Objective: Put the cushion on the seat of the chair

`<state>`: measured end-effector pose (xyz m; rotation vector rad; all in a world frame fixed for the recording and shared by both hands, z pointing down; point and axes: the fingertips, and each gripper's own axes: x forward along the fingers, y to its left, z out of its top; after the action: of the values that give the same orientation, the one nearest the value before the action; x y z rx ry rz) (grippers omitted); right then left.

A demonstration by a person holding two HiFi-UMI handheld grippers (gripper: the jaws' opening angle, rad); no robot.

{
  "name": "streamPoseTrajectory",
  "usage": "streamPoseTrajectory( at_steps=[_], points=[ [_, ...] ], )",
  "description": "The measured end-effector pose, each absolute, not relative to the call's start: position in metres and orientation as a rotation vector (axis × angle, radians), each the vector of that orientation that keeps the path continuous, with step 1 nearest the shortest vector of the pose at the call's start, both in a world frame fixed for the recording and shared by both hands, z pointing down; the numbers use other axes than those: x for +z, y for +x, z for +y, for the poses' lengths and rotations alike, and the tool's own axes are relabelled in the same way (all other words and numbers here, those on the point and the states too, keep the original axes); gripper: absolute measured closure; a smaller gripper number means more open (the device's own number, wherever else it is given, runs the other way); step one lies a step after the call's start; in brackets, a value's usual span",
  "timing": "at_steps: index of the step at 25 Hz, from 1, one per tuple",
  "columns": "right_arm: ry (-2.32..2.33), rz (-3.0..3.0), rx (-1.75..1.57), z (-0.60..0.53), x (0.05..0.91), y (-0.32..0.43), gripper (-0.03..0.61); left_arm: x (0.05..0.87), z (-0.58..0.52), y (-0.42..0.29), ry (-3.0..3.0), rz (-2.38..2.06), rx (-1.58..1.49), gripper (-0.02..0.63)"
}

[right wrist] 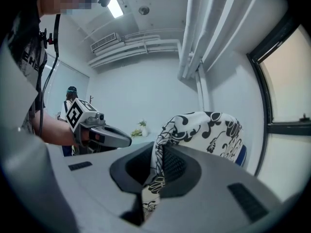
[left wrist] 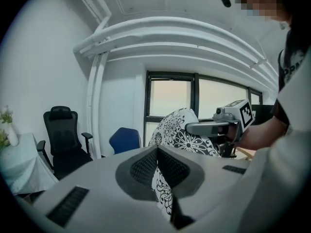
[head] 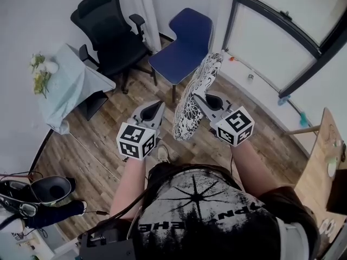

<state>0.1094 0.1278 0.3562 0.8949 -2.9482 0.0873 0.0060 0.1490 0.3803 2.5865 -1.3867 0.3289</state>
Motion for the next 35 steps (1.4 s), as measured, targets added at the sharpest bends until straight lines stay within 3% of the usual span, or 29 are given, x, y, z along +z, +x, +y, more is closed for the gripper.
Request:
streamPoseTrajectory(
  at_steps=[9,35],
  points=[
    [0.946,-2.873,0.108,0.094,0.38,0.092,0.549,0.407,0.116,-0.024,2.553,-1.354,0.341,0.598],
    [1.177,-2.707,0.22,-0.06,0.417,-0.05,0.549,0.433,-0.044,-0.176,2.664,-1.078,0.419,0.598]
  ],
)
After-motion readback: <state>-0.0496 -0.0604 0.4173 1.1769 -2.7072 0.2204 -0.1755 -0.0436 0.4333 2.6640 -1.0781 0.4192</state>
